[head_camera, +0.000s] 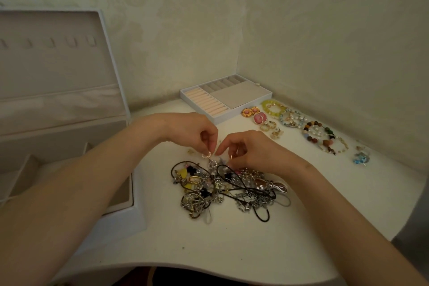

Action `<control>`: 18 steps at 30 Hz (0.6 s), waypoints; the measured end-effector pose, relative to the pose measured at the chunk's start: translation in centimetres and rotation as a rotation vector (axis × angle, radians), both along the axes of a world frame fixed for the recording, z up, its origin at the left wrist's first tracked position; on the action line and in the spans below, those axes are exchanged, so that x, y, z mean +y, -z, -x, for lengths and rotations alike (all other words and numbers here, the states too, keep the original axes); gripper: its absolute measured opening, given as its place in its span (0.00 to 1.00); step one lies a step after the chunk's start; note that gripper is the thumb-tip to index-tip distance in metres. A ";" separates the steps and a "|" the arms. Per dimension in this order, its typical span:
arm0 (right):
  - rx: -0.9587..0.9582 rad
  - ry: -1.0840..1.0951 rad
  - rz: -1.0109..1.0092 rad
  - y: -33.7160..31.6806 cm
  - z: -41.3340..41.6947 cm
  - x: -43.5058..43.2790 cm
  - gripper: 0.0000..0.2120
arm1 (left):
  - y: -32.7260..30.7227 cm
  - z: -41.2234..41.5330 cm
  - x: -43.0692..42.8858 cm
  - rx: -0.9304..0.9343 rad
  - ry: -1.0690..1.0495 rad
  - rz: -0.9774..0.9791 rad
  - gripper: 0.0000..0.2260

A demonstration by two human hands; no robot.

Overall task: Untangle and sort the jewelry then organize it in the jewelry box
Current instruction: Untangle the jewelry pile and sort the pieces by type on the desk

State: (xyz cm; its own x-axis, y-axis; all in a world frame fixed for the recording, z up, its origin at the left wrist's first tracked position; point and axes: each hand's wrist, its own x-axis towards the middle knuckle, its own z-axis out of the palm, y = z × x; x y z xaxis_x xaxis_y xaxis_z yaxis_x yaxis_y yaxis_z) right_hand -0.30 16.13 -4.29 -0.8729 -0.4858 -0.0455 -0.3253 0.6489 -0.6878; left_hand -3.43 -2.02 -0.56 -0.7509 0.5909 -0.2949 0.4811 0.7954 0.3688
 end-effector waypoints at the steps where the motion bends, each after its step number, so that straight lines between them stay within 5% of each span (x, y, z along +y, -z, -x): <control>1: -0.011 -0.021 -0.008 0.0 -0.1 0.0 0.13 | 0.1 0.0 0.0 0.006 0.001 0.016 0.04; 18: -0.045 -0.059 -0.060 0.0 0.0 0.8 0.10 | 0.8 0.7 -0.3 0.061 -0.039 0.209 0.04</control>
State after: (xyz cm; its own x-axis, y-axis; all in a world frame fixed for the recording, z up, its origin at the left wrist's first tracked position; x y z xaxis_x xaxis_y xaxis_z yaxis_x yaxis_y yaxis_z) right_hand -0.27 16.92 -4.24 -0.8392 -0.5316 -0.1151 -0.3337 0.6703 -0.6628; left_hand -4.13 -2.33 -1.37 -0.7921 0.4922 -0.3611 0.4650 0.8697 0.1655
